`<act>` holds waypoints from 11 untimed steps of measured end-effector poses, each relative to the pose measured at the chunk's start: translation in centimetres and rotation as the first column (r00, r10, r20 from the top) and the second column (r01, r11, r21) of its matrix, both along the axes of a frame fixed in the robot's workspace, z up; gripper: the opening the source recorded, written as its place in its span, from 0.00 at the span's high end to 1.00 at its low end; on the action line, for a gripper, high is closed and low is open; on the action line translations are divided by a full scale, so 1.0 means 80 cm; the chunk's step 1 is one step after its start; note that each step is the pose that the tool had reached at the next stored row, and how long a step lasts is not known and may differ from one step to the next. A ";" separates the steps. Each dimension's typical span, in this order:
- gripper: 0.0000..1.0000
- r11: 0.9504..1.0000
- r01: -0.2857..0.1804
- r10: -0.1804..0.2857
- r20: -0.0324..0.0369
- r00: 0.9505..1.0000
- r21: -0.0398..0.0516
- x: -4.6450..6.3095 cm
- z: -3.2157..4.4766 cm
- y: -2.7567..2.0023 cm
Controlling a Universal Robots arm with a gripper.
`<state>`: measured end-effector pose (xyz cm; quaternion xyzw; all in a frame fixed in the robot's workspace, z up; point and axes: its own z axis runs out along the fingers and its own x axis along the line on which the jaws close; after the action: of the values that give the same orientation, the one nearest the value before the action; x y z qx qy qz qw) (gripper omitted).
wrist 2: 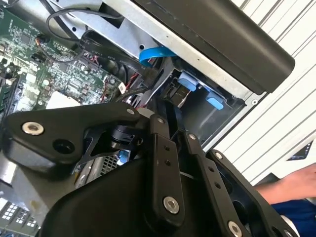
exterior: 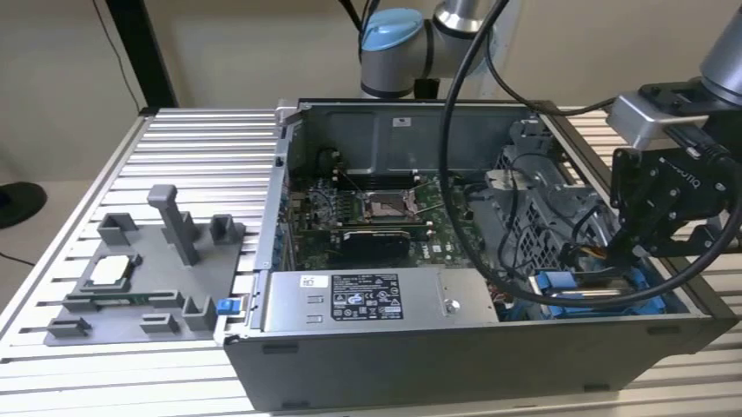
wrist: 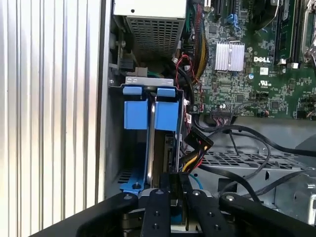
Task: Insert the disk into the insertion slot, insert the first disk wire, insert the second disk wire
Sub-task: 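Insert the first disk wire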
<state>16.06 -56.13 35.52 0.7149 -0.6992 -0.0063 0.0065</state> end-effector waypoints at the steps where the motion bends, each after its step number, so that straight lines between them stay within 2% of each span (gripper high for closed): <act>1: 1.00 1.000 0.000 0.000 0.000 1.000 0.000 0.000 0.0000 0.0000; 11: 1.00 1.000 0.000 0.000 0.000 1.000 0.000 0.000 -0.0045 -0.0003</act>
<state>16.05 -56.15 35.16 0.7148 -0.6992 -0.0062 0.0065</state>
